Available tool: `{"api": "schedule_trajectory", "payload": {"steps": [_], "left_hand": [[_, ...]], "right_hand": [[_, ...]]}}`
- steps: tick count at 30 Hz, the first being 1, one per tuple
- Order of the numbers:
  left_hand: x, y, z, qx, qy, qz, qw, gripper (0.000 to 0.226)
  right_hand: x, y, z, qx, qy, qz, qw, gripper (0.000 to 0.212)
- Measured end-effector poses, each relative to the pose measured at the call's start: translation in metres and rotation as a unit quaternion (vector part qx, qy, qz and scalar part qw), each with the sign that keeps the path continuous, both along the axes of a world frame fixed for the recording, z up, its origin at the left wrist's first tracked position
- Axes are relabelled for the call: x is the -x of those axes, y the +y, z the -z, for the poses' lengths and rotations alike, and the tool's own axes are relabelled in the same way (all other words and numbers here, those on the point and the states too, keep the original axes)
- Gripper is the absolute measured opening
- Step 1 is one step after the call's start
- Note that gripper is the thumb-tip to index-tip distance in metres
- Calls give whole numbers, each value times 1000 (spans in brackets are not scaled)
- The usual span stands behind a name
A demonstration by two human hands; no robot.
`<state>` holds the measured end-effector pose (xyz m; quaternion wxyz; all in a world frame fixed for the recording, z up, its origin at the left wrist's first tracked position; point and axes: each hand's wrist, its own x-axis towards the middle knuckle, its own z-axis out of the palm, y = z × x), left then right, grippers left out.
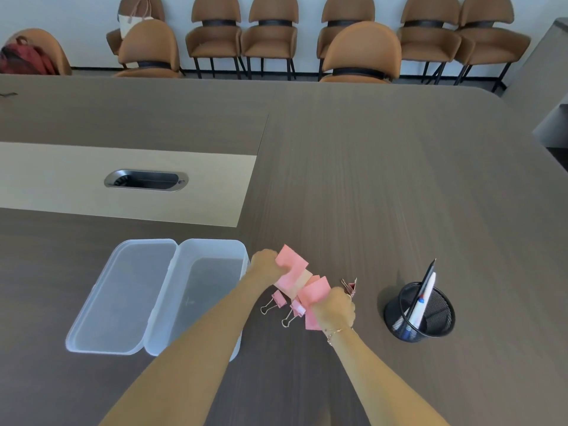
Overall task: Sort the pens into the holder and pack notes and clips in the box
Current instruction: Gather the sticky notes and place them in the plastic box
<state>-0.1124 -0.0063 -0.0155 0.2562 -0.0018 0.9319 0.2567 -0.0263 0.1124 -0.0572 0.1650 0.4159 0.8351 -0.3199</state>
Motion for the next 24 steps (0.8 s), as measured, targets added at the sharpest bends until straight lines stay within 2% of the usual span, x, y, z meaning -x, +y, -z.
{"api": "schedule_trajectory", "payload": {"steps": [4,7,10,12,15,17,22,24], "left_hand": [[-2,2,31,76,6,1,997,42],[-5,1,44,19,-8,-71,997,47],[-5,-1,49,-10,-43,-127,991,65],[-4,0,49,-12,-43,-123,991,56],[-4,8,41,63,-12,-37,997,26],[-4,13,35,66,-10,-19,998,26],[3,5,27,-93,-27,-134,986,35],[5,1,20,-132,-28,-146,980,31]], "right_hand": [[4,8,6,50,-10,26,998,42],[1,10,7,60,9,33,998,39],[-4,11,1,69,19,29,997,34],[-6,16,-5,91,47,44,994,27],[-9,26,-15,103,113,58,987,11],[-9,32,-23,88,139,57,985,9],[-8,47,-46,46,213,92,972,6],[-10,54,-50,105,264,138,949,12]]}}
